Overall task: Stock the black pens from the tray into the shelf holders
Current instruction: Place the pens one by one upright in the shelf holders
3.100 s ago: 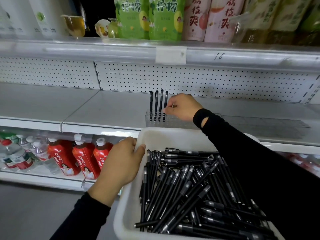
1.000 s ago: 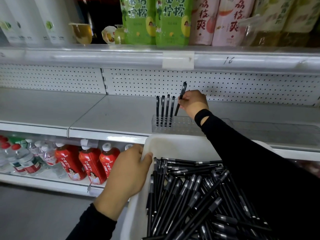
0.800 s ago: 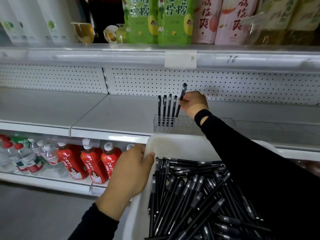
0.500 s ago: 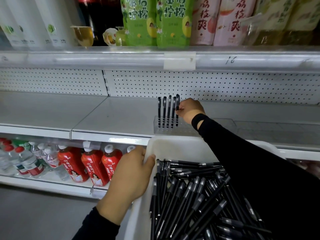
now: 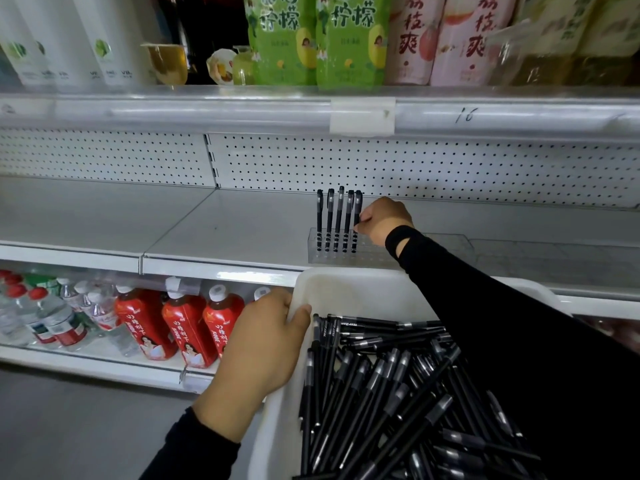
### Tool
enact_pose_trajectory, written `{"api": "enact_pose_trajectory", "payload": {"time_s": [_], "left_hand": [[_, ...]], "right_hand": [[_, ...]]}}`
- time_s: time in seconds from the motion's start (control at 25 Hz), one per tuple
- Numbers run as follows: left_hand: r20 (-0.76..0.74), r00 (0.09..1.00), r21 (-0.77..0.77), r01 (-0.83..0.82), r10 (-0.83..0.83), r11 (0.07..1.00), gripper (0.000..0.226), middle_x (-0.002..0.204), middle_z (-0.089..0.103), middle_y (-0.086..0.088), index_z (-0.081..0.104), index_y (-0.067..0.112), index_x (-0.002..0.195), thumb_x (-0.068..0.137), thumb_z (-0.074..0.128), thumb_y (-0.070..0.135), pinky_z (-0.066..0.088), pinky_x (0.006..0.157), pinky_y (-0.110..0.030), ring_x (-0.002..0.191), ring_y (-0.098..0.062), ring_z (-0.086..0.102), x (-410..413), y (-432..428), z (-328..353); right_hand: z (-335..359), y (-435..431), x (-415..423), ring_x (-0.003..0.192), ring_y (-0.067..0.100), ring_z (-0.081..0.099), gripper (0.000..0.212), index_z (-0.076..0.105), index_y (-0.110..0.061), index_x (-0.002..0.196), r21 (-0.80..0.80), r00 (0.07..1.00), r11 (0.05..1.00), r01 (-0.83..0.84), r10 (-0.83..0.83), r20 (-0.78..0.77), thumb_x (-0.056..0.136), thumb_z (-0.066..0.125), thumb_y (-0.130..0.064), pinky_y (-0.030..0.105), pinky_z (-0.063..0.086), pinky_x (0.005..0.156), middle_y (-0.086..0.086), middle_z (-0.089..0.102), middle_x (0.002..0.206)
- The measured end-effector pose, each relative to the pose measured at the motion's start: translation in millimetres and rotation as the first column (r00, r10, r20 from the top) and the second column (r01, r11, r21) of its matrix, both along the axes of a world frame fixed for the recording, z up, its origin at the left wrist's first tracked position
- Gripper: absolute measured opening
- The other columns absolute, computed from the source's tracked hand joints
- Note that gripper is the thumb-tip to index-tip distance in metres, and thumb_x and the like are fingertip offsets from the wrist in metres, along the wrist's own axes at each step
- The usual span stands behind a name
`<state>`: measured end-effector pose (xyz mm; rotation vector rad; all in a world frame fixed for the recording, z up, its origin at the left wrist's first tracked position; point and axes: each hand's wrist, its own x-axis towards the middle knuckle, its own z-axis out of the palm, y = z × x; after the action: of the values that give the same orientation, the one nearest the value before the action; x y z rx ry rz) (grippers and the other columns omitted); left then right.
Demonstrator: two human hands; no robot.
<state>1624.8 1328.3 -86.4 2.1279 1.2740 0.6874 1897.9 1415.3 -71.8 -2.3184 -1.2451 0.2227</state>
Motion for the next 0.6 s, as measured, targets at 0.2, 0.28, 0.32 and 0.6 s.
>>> {"api": "enact_pose_trajectory", "payload": {"time_s": [0.2,0.28,0.32,0.6], "left_hand": [[-0.001,1.0,-0.015,0.0,0.0,1.0,0.025,0.075,0.068,0.0,0.062,0.015,0.087,0.098,0.053,0.035,0.048,0.066,-0.035,0.072,-0.018,0.063,-0.7,-1.1,2.3],[-0.002,1.0,-0.02,-0.001,0.001,1.0,0.025,0.077,0.068,-0.001,0.062,0.015,0.088,0.098,0.053,0.035,0.05,0.069,-0.036,0.074,-0.019,0.063,-0.7,-0.8,2.3],[0.001,1.0,-0.022,0.001,-0.001,1.0,0.025,0.077,0.068,-0.001,0.062,0.015,0.088,0.098,0.053,0.035,0.051,0.069,-0.037,0.074,-0.019,0.063,-0.7,-1.2,2.4],[-0.013,1.0,-0.001,-0.008,0.008,1.0,0.026,0.07,0.062,0.002,0.057,0.017,0.079,0.099,0.053,0.035,0.037,0.054,-0.025,0.065,-0.01,0.056,-0.1,-4.0,4.6]], "right_hand": [[19.6,-30.5,-5.0,0.097,0.021,0.067,0.013,0.077,-0.016,0.097,0.025,0.999,0.999,-0.041,0.04,0.033,0.088,0.069,-0.021,0.031,0.055,0.091,0.002,0.074,0.103],[28.9,-52.9,-11.9,0.092,0.019,0.066,0.012,0.077,-0.017,0.09,0.119,0.994,0.989,-0.089,0.08,0.075,0.09,0.068,-0.024,0.028,0.053,0.083,-0.001,0.074,0.094],[34.3,-64.0,-17.3,0.088,0.018,0.066,0.013,0.076,-0.017,0.088,0.139,0.989,0.984,-0.115,0.1,0.108,0.09,0.067,-0.027,0.026,0.05,0.078,-0.002,0.073,0.09],[55.1,-130.3,-59.7,0.063,-0.003,0.063,0.008,0.075,-0.024,0.087,-0.158,0.832,0.83,-0.535,0.55,0.07,0.09,0.071,-0.031,0.019,0.047,0.065,-0.015,0.068,0.07]]}}
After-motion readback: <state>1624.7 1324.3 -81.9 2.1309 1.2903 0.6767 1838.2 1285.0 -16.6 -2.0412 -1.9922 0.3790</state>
